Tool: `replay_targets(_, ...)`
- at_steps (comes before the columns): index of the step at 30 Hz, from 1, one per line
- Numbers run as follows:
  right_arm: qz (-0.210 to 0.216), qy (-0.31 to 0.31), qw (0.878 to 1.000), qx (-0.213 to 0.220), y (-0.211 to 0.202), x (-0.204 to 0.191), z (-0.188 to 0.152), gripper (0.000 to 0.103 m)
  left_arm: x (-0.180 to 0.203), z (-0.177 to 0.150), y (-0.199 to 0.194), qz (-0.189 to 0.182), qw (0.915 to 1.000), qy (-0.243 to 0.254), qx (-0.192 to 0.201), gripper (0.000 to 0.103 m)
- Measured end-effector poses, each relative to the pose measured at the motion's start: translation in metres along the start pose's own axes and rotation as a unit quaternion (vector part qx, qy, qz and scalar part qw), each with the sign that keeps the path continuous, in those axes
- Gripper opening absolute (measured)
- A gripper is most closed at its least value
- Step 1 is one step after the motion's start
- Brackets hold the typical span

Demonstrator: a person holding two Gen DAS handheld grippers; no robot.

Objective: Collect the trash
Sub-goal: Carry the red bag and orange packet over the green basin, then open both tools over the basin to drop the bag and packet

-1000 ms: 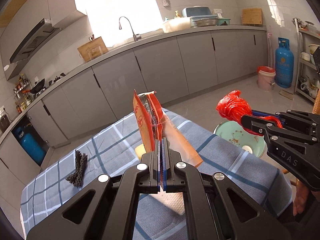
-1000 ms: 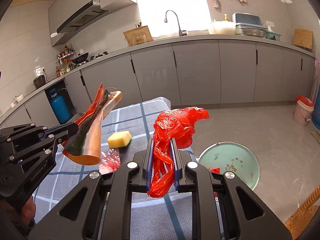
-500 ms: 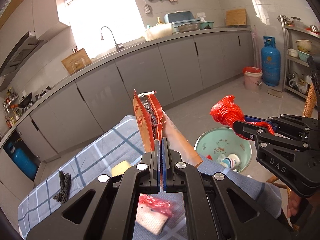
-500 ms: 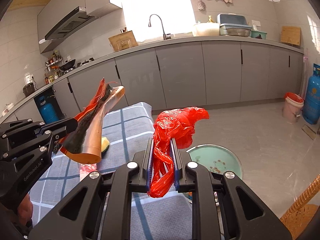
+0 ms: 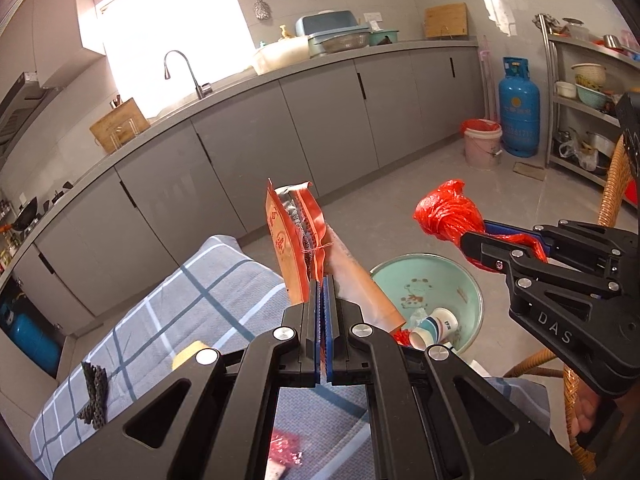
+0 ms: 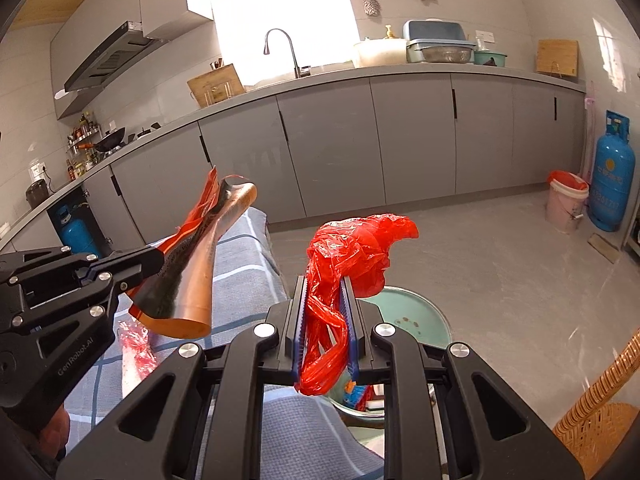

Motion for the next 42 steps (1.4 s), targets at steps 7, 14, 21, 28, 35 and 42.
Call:
replay_targets(7,-0.007,0.005,1.0,-0.009,0.016,0.014,-0.001,0.018,0.013,0.002,0.019,-0.013,0.9998,0.009,-0.011,0.003)
replay_targets(14,-0.008,0.009,1.0,-0.019,0.032,0.023,-0.004,0.019,0.023,0.003,0.039,-0.026,0.9993,0.018,-0.022,0.003)
replay_targets(21,-0.011,0.011,0.999,-0.034,0.053,0.031,-0.009,0.019,0.032,0.003,0.061,-0.038,0.9984,0.02,-0.035,0.003)
replay_targets(28,-0.01,0.017,0.999,-0.048,0.077,0.041,-0.013,0.02,0.039,-0.003,0.084,-0.047,0.9972,0.022,-0.053,0.003)
replay_targets(35,-0.006,0.02,0.998,-0.058,0.1,0.041,-0.016,0.022,0.041,-0.009,0.104,-0.052,0.996,0.023,-0.069,0.003)
replay_targets(42,-0.019,0.038,0.998,-0.047,0.105,0.049,-0.016,0.057,0.04,-0.013,0.108,-0.045,0.9961,0.025,-0.071,0.044)
Point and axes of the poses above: each gripper's, at about its wrist camera, not at the fingertips, and y roughly the way its jaws point, x to its right, z to its top, the point moved 4 cm from there along y, roughly the way its jaws point, and after that the axes turned 10 degrees about -z, right-handed, at the moved point
